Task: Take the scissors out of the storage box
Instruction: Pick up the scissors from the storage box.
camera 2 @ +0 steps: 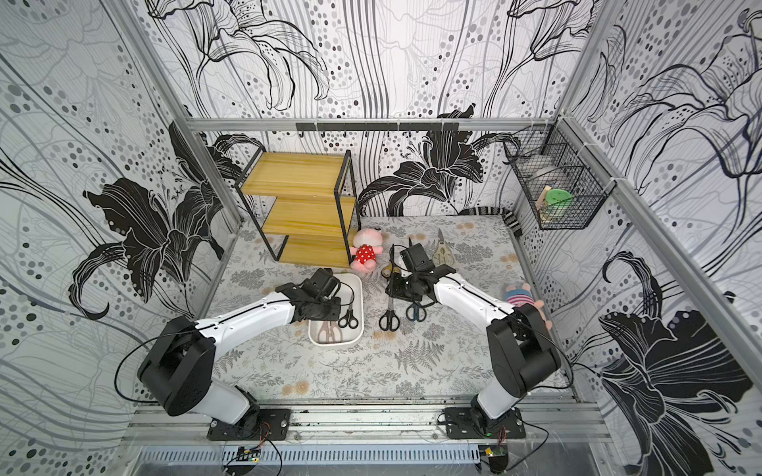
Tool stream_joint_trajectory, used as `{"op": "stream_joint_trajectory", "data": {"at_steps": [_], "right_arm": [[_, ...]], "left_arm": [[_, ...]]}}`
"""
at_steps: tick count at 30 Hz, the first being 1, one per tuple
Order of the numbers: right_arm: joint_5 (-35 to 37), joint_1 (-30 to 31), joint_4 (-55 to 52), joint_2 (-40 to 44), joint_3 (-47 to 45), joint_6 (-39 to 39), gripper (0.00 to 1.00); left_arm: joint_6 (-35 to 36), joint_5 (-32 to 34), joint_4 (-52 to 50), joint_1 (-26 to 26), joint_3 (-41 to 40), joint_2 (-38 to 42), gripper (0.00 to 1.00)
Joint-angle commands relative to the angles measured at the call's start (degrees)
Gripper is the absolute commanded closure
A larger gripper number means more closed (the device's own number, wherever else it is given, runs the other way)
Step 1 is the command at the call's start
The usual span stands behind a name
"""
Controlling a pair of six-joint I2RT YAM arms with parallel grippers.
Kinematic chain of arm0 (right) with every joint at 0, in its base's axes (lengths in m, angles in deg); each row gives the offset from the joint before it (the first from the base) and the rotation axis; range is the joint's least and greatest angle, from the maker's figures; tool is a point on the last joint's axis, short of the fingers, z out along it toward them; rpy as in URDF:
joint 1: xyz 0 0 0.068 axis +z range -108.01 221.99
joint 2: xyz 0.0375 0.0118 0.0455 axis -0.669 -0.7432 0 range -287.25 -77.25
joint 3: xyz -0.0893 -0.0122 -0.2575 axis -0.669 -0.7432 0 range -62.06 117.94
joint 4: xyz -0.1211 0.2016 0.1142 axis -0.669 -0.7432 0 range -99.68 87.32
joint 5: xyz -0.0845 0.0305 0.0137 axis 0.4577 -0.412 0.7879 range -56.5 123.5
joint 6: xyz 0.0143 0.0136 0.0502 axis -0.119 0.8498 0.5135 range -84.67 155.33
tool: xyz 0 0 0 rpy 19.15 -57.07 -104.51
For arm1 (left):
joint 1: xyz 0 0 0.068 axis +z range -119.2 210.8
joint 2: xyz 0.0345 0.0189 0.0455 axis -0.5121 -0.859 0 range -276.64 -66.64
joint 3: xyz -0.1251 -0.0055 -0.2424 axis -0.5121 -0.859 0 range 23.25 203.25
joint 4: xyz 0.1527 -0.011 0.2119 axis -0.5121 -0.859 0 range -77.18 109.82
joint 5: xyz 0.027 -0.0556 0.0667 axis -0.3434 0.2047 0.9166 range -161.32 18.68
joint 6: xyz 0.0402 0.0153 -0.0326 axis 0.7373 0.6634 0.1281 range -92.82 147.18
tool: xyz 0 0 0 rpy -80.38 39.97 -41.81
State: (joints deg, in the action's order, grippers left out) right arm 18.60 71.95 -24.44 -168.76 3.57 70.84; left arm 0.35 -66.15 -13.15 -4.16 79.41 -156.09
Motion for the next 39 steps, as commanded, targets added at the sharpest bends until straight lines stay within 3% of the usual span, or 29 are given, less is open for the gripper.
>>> {"op": "stream_joint_trajectory", "data": {"at_steps": [1,11,39], "right_arm": [[0.8,-0.2,-3.1,1.6,1.3,-0.6,0.68],[2.7,-0.2,-2.7,3.4,0.4,0.8,0.69],[3.9,-0.3,-3.8,2.8,0.3,0.4,0.72]], "left_arm": [[1.5,1.5,0.5,-0.2,2.3,-2.2,0.73],[4.6,-1.7,-2.2,-1.1,4.2,-7.7,0.78],[6.2,-3.8,-4.5,-1.7,6.6,-16.8,0.79]]}}
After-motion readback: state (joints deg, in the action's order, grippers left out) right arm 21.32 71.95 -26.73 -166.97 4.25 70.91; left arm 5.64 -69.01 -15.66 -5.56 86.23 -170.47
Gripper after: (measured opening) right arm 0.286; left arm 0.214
